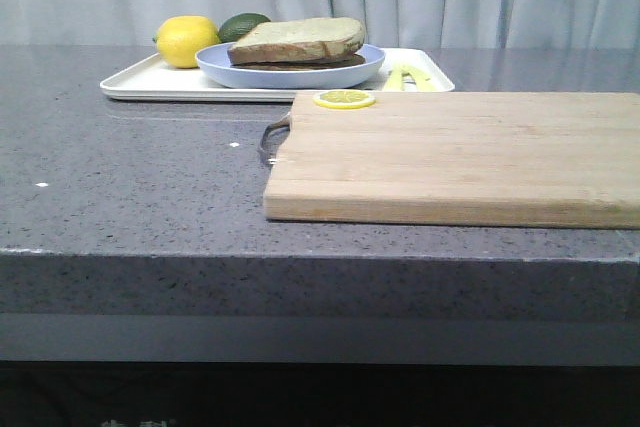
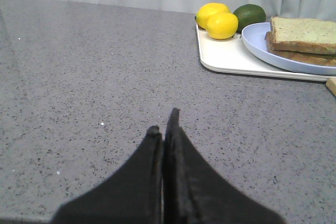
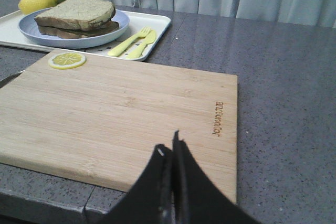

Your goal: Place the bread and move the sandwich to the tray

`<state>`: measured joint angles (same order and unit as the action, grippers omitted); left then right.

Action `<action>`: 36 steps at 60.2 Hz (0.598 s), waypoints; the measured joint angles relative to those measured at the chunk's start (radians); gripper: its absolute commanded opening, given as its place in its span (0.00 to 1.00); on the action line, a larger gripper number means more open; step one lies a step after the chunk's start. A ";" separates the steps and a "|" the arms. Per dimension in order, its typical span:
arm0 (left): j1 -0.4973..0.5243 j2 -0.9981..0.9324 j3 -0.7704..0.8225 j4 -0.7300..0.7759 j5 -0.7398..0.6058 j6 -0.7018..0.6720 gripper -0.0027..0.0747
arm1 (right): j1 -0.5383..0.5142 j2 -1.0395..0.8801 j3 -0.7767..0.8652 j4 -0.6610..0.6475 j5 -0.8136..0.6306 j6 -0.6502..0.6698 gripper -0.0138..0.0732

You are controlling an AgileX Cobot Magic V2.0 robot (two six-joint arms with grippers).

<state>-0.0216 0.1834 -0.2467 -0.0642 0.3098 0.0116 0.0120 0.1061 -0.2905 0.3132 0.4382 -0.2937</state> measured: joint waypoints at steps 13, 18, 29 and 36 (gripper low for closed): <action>-0.004 -0.185 0.148 0.010 -0.014 -0.021 0.01 | 0.000 0.000 0.000 0.000 0.000 0.000 0.09; -0.004 -0.187 0.174 0.012 -0.018 -0.023 0.01 | 0.000 0.000 0.000 0.000 0.000 0.000 0.09; -0.004 -0.187 0.232 0.012 -0.067 -0.023 0.01 | 0.000 0.000 0.002 0.000 0.000 0.000 0.09; -0.004 -0.187 0.249 0.012 -0.111 -0.023 0.01 | 0.000 0.000 0.002 0.000 0.000 0.000 0.09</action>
<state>-0.0258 -0.0040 0.0027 -0.0522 0.1987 -0.0116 0.0120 0.1061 -0.2889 0.3132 0.4382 -0.2937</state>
